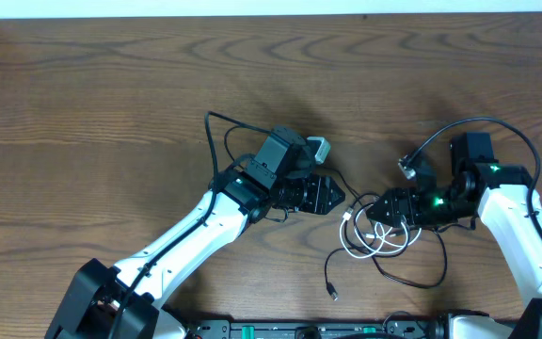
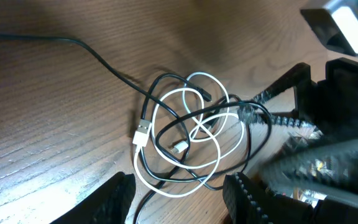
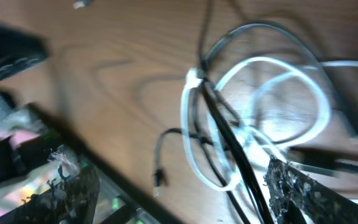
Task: Untangle cables
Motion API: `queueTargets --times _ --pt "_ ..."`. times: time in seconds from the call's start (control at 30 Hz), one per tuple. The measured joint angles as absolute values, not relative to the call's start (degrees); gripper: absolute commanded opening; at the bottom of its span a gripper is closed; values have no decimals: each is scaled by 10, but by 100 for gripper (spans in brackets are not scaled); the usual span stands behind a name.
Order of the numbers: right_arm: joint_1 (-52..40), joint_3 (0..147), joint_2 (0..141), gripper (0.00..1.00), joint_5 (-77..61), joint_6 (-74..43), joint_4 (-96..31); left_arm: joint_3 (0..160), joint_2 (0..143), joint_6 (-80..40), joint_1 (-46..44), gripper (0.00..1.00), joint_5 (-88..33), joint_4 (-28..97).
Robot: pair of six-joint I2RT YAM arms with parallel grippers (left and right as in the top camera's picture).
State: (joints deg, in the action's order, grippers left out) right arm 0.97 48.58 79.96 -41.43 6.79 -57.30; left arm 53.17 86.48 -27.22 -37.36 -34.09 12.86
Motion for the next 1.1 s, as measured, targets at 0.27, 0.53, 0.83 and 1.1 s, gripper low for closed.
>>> queueTargets --times 0.27,0.53,0.83,1.1 --pt "-11 486 800 83 -551 142 -600 532 865 -272 -374 50 -341 133" --pt "-14 484 800 83 -721 187 -511 532 865 -272 -374 59 -343 148" --pt "-12 484 800 82 -829 191 -461 532 865 -275 -373 64 -390 97" --pt "-13 483 800 76 -838 195 -431 531 865 -299 -375 64 -435 42"
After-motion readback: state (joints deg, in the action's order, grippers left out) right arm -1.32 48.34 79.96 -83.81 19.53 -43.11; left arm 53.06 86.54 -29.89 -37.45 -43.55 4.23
